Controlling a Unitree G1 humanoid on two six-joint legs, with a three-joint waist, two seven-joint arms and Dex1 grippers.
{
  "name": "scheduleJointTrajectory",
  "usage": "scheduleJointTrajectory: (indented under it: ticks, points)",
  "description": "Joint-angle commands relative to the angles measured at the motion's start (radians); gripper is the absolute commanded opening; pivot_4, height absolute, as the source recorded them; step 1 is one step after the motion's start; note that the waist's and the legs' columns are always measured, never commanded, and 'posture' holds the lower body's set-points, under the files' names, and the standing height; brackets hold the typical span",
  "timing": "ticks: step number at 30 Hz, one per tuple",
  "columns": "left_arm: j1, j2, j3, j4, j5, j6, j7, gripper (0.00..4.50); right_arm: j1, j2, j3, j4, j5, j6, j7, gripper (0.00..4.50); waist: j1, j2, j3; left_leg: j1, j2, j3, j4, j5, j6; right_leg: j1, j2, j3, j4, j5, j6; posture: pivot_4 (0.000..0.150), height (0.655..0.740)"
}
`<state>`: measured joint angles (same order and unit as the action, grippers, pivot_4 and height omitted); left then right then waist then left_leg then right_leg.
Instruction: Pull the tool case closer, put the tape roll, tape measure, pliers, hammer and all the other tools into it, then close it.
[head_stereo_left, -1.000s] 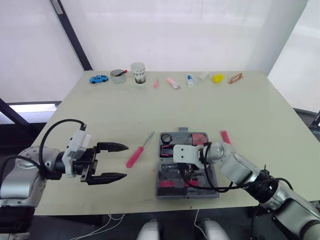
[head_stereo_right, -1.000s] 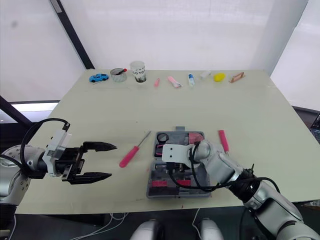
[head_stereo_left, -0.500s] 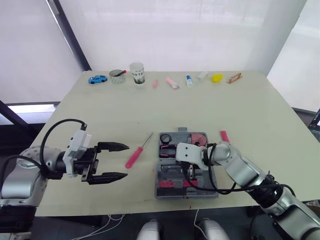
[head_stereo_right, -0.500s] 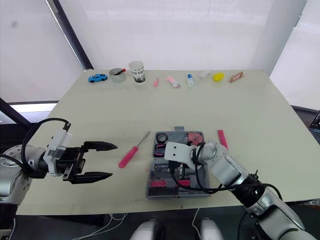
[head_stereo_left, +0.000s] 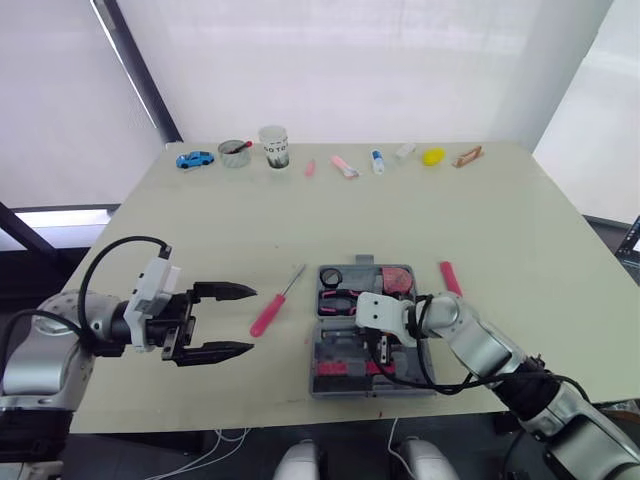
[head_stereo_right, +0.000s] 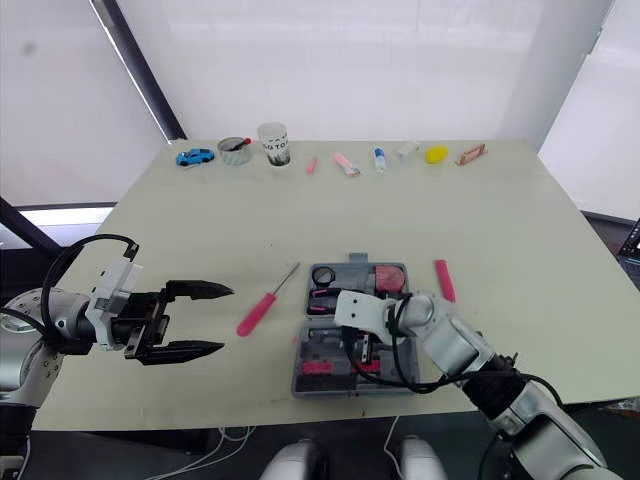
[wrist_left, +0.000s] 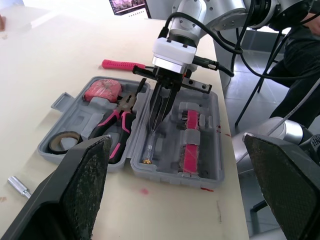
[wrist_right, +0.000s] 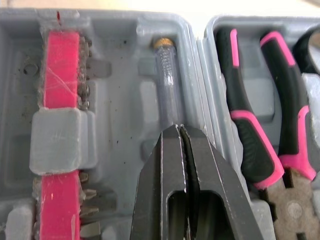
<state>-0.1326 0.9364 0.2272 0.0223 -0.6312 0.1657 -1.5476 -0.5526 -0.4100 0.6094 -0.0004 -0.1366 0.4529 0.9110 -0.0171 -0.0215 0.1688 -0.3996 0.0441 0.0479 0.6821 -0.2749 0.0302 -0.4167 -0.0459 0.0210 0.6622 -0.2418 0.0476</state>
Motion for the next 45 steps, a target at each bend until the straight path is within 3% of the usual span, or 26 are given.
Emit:
scheduleJointTrajectory:
  ticks: [1, 8, 13, 20, 25, 31, 33, 34, 36, 42, 45]
  points:
    - [0.003, 0.009, 0.017, -0.002, -0.006, -0.018, -0.046, 4.5, 0.037, -0.007, 0.029, 0.052, -0.029, 0.001, 0.009, 0.05, 0.0, 0.0, 0.0, 0.0, 0.0, 0.0, 0.0, 0.0, 0.0, 0.001, 0.0, 0.0, 0.0, 0.0, -0.001, 0.15, 0.74]
    - [0.011, 0.003, 0.017, 0.003, -0.006, -0.023, -0.041, 4.5, 0.068, 0.042, -0.062, 0.026, 0.033, 0.01, -0.026, 0.05, -0.001, -0.002, -0.002, 0.003, 0.001, 0.0, 0.0, 0.0, 0.0, 0.002, 0.0, 0.0, 0.0, -0.001, -0.003, 0.15, 0.74]
    - [0.041, -0.037, 0.042, 0.017, 0.002, 0.025, 0.085, 4.5, 0.184, 0.095, -0.324, -0.119, 0.253, -0.084, -0.059, 0.05, 0.003, -0.001, 0.0, 0.0, 0.001, -0.001, 0.0, 0.0, 0.0, 0.001, 0.0, 0.0, 0.0, 0.0, 0.0, 0.15, 0.74]
    - [0.102, -0.095, 0.086, 0.012, 0.03, 0.018, 0.219, 4.5, 0.349, 0.048, -0.625, -0.273, 0.456, -0.094, -0.1, 0.05, 0.003, -0.001, 0.0, -0.001, 0.0, -0.002, 0.0, 0.0, 0.0, 0.001, -0.001, -0.001, -0.001, 0.0, 0.001, 0.15, 0.74]
    - [0.141, -0.15, 0.12, 0.094, 0.125, -0.073, 0.363, 4.5, 0.525, -0.033, -0.826, -0.261, 0.495, -0.166, -0.123, 0.05, 0.007, 0.0, 0.0, 0.001, 0.0, -0.001, -0.001, 0.0, 0.0, 0.002, -0.001, 0.0, -0.001, 0.0, 0.0, 0.15, 0.74]
    - [0.243, -0.216, 0.169, 0.119, 0.137, -0.104, 0.438, 4.5, 0.68, -0.003, -1.043, -0.152, 0.533, -0.346, -0.184, 0.05, 0.001, 0.0, 0.0, 0.002, 0.0, 0.0, -0.001, 0.0, 0.0, 0.002, -0.001, 0.001, -0.001, 0.0, 0.001, 0.15, 0.74]
    - [0.274, -0.233, 0.183, 0.13, 0.141, -0.124, 0.452, 4.5, 0.737, 0.006, -1.089, -0.12, 0.524, -0.402, -0.193, 0.62, 0.004, 0.0, -0.001, 0.003, 0.0, 0.0, -0.001, 0.0, 0.0, 0.003, -0.001, 0.002, -0.001, 0.0, 0.0, 0.15, 0.74]
    - [0.285, -0.238, 0.187, 0.132, 0.142, -0.131, 0.458, 4.5, 0.755, 0.008, -1.098, -0.107, 0.527, -0.427, -0.195, 1.29, 0.004, 0.0, -0.001, 0.002, 0.001, 0.0, -0.002, 0.0, 0.0, 0.003, -0.001, 0.001, -0.002, 0.0, 0.001, 0.15, 0.74]
    - [0.316, -0.258, 0.208, 0.139, 0.133, -0.145, 0.471, 4.5, 0.818, 0.019, -1.117, -0.084, 0.533, -0.471, -0.183, 1.71, 0.005, 0.0, 0.0, 0.002, 0.001, 0.0, -0.002, 0.0, 0.0, 0.002, -0.001, 0.002, -0.002, -0.001, -0.001, 0.15, 0.74]
    - [0.415, -0.302, 0.264, 0.162, 0.124, -0.195, 0.491, 4.5, 0.958, 0.053, -1.147, -0.061, 0.57, -0.534, -0.171, 4.36, 0.001, 0.0, -0.001, 0.005, 0.005, 0.001, -0.002, 0.0, 0.0, 0.003, -0.001, 0.004, -0.002, -0.002, -0.003, 0.15, 0.74]
    - [0.451, -0.316, 0.296, 0.165, 0.116, -0.208, 0.506, 4.5, 0.998, 0.057, -1.156, -0.048, 0.595, -0.545, -0.166, 4.47, 0.002, -0.001, -0.002, 0.005, 0.005, 0.002, -0.002, 0.0, 0.0, 0.003, -0.002, 0.005, -0.002, -0.002, -0.003, 0.15, 0.74]
